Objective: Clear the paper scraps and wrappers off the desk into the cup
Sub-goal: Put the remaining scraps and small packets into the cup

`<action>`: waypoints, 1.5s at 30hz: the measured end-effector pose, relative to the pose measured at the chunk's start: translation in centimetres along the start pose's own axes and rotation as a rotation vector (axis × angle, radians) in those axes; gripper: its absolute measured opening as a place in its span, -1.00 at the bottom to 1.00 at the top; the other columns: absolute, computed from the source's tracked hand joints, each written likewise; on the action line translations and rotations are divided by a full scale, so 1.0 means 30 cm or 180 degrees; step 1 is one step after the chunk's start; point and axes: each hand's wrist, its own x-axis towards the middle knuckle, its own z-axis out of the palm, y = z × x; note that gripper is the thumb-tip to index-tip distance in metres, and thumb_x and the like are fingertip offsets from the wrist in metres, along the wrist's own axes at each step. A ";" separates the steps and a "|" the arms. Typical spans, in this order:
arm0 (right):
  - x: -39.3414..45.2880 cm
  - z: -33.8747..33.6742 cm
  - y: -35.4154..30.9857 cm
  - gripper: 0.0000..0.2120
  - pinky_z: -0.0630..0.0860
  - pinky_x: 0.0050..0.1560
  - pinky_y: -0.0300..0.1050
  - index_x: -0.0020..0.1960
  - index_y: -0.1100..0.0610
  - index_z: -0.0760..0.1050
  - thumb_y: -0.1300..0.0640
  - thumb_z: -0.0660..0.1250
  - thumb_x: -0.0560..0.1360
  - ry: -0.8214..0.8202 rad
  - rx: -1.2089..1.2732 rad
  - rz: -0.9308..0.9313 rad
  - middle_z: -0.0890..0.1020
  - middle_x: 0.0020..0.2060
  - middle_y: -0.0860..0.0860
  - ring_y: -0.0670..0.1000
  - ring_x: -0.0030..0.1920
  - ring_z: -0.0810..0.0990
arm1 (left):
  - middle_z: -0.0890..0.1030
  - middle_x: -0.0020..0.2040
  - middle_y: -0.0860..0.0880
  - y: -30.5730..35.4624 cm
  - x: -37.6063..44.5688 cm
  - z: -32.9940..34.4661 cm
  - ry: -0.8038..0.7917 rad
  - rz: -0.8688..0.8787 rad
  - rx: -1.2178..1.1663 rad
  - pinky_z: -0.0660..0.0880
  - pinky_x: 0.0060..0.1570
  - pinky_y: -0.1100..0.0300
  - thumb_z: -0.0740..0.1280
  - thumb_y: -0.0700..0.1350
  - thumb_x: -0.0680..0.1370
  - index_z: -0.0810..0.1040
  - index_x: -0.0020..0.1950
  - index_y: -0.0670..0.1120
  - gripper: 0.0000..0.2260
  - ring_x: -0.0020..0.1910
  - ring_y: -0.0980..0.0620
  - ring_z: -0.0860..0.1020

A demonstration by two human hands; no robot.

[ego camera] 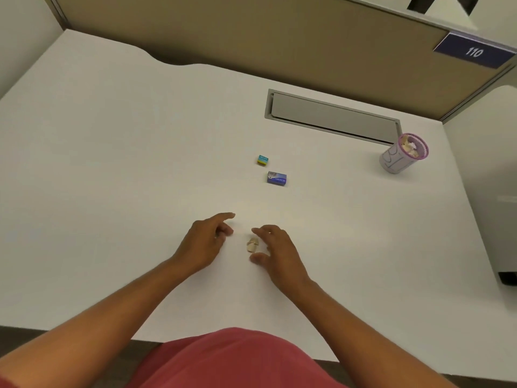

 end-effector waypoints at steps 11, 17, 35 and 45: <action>0.015 0.029 -0.040 -0.83 0.54 0.02 0.06 0.05 -0.01 0.48 -0.02 0.15 0.62 -0.0387 -0.1550 -0.0680 0.52 0.05 -0.05 -0.01 -0.01 0.56 | 0.66 0.10 0.03 0.004 0.021 0.026 -0.0167 0.0296 0.0109 0.49 0.11 0.35 0.31 -0.37 0.57 0.57 0.39 -0.05 -0.57 -0.03 0.11 0.56; 0.028 0.007 -0.065 -0.85 0.52 -0.15 0.09 -0.18 0.24 0.47 0.39 0.21 0.52 -0.0354 -0.1450 -0.0361 0.55 -0.10 0.11 0.13 -0.03 0.49 | 0.59 0.26 -0.04 0.075 0.135 0.049 -0.0117 0.0620 0.0422 0.49 0.17 0.23 0.39 -0.30 0.56 0.61 0.35 -0.08 -0.63 0.12 0.02 0.58; -0.158 -0.258 0.294 -0.86 0.64 -0.04 -0.27 -0.17 -0.01 0.78 0.23 0.53 0.39 0.1106 0.2632 0.2241 0.78 -0.17 -0.14 -0.17 -0.08 0.74 | 0.72 0.09 -0.10 0.339 0.570 0.223 0.0116 0.0957 0.1968 0.53 0.10 -0.04 0.34 -0.13 0.61 0.63 0.25 -0.08 -0.77 0.14 -0.17 0.58; -0.005 -0.742 0.621 -0.82 0.69 0.01 -0.18 -0.16 0.19 0.72 0.44 0.49 0.43 0.1705 0.4084 0.1709 0.75 -0.24 0.10 0.04 -0.17 0.71 | 0.73 -0.03 0.06 0.761 0.581 0.476 0.0155 0.0515 -0.0280 0.52 -0.15 0.36 0.54 -0.03 0.50 0.66 0.13 0.00 -0.77 -0.16 0.09 0.69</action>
